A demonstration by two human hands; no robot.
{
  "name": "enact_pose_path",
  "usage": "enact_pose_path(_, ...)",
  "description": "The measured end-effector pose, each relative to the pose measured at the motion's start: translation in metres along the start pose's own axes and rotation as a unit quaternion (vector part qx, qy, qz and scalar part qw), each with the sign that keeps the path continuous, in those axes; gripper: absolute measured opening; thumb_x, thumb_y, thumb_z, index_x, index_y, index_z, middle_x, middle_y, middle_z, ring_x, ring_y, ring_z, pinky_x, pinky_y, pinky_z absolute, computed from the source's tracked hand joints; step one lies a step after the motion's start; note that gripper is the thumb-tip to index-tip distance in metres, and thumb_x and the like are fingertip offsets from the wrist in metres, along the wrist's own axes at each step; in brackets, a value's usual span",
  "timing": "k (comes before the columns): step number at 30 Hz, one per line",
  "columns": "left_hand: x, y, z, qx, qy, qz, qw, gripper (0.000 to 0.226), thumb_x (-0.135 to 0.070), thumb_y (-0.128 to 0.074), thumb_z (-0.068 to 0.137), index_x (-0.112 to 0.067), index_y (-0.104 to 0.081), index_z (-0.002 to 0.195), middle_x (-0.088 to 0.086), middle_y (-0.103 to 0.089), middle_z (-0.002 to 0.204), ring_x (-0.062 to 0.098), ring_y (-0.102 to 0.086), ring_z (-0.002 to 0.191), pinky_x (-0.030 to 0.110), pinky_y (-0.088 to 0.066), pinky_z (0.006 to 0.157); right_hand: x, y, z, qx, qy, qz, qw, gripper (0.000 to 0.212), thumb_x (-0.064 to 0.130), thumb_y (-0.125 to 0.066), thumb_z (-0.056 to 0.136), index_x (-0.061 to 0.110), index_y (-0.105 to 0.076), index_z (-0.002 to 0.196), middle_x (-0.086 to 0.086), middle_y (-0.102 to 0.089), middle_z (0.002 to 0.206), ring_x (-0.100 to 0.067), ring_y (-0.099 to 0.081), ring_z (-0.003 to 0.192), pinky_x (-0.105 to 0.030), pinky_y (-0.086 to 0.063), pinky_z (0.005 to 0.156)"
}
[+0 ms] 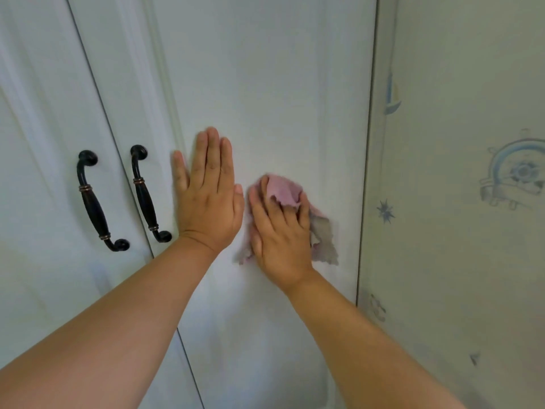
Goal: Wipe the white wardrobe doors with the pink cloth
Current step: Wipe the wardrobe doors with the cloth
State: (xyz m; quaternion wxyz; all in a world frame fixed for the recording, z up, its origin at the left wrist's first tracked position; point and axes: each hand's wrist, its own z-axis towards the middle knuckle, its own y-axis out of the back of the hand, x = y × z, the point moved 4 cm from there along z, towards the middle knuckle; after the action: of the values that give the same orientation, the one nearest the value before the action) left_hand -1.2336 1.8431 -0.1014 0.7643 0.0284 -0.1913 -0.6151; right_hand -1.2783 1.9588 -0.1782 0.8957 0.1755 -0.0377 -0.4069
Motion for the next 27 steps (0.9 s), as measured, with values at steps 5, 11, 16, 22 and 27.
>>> enact_pose_path(5, 0.000, 0.001, -0.001, 0.010, -0.003, 0.005, 1.000, 0.069, -0.027, -0.033, 0.098, 0.001, -0.010, 0.157, 0.020, -0.007, 0.165, 0.034, -0.005, 0.153, 0.060, -0.002, 0.122, -0.023, 0.003, -0.035, 0.020, 0.144, 0.020, 0.989, 0.054, 0.027, -0.050, 0.101, 0.023, -0.039, 0.154, 0.000, -0.046, 0.154, -0.025, -0.045, 0.140, -0.047, -0.026, 0.121)
enact_pose_path(11, 0.002, -0.001, 0.000, -0.007, -0.008, -0.003, 1.000, 0.069, -0.033, -0.031, 0.099, 0.003, -0.016, 0.155, 0.022, -0.010, 0.163, 0.035, -0.010, 0.153, 0.062, -0.008, 0.121, -0.042, 0.026, 0.076, -0.101, 0.020, -0.027, 0.994, 0.055, 0.029, -0.047, 0.098, 0.018, -0.042, 0.152, -0.006, -0.047, 0.153, -0.027, -0.043, 0.140, -0.060, -0.012, 0.122)
enact_pose_path(16, 0.004, -0.001, -0.001, -0.004, -0.018, 0.001, 1.000, 0.069, -0.036, -0.030, 0.101, 0.003, -0.012, 0.156, 0.022, -0.010, 0.164, 0.035, -0.008, 0.153, 0.062, -0.007, 0.121, -0.019, 0.017, 0.066, -0.086, -0.021, -0.014, 0.996, 0.065, 0.040, -0.040, 0.097, 0.009, -0.037, 0.154, -0.014, -0.033, 0.160, -0.033, -0.030, 0.149, -0.059, -0.004, 0.123)
enact_pose_path(22, 0.002, -0.001, -0.002, -0.020, -0.012, 0.002, 1.000, 0.069, -0.029, -0.036, 0.100, 0.001, -0.012, 0.157, 0.018, -0.005, 0.165, 0.031, -0.003, 0.154, 0.060, -0.004, 0.122, -0.064, 0.045, 0.114, -0.115, -0.029, -0.035, 0.992, 0.066, 0.037, -0.046, 0.093, 0.012, -0.039, 0.153, -0.011, -0.039, 0.158, -0.029, -0.036, 0.145, -0.063, -0.005, 0.121)
enact_pose_path(27, 0.002, -0.001, 0.000, -0.016, -0.007, -0.008, 1.000, 0.068, -0.029, -0.031, 0.099, 0.000, -0.009, 0.157, 0.017, -0.005, 0.165, 0.030, -0.003, 0.154, 0.060, -0.004, 0.122, -0.082, 0.064, 0.156, -0.124, -0.060, -0.052, 0.989, 0.068, 0.040, -0.040, 0.097, 0.011, -0.030, 0.157, -0.010, -0.026, 0.164, -0.023, -0.020, 0.153, -0.064, -0.005, 0.120)
